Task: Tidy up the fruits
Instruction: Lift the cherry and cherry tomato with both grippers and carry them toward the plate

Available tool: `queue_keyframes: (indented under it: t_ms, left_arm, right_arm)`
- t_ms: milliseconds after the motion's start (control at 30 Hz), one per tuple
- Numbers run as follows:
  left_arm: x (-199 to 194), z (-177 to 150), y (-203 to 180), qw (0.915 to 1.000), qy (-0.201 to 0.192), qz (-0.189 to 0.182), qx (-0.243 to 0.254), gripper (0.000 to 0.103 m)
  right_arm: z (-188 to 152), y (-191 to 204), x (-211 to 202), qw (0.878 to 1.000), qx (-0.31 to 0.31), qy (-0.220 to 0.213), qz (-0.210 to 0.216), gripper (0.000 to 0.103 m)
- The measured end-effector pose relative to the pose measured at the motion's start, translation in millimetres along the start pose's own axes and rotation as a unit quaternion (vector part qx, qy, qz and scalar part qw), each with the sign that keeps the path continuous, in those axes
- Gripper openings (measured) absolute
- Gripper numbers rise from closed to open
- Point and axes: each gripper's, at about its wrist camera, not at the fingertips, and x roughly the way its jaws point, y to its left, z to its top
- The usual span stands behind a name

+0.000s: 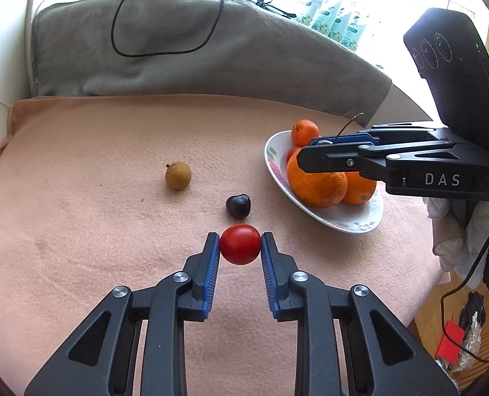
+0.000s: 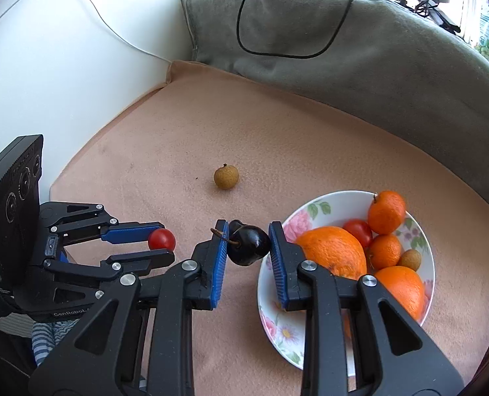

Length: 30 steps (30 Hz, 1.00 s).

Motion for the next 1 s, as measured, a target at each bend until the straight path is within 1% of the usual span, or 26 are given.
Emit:
queue_keyframes:
  t_ms: [67, 267, 433, 567, 833, 1000]
  left_arm:
    - [2, 4, -6, 1.0, -0.004, -0.005, 0.004, 0.024]
    - [8, 10, -31, 0.9995, -0.011, -0.025, 0.016, 0.024]
    - [15, 14, -54, 0.9986, -0.013, -0.038, 0.036, 0.024]
    - [22, 24, -65, 0.9977, -0.014, -0.048, 0.045, 0.024]
    - [31, 52, -80, 0.9963, -0.023, -0.052, 0.064, 0.024]
    - [45, 69, -90, 0.9958, -0.021, -0.052, 0.072, 0.024]
  right_arm:
    - [-8, -10, -9, 1.0, 0.016, -0.009, -0.003, 0.026]
    - [-33, -31, -38, 0.998, 0.045, -0.037, -0.032, 0.026]
    - [-55, -42, -52, 0.996, 0.062, -0.044, -0.042, 0.026]
    - [-67, -46, -53, 0.996, 0.071, -0.043, -0.04, 0.026]
    - [-84, -51, -49, 0.995, 0.08, -0.039, -0.035, 0.026]
    - [-88, -52, -42, 0.996, 0.081, -0.035, -0.031, 0.026]
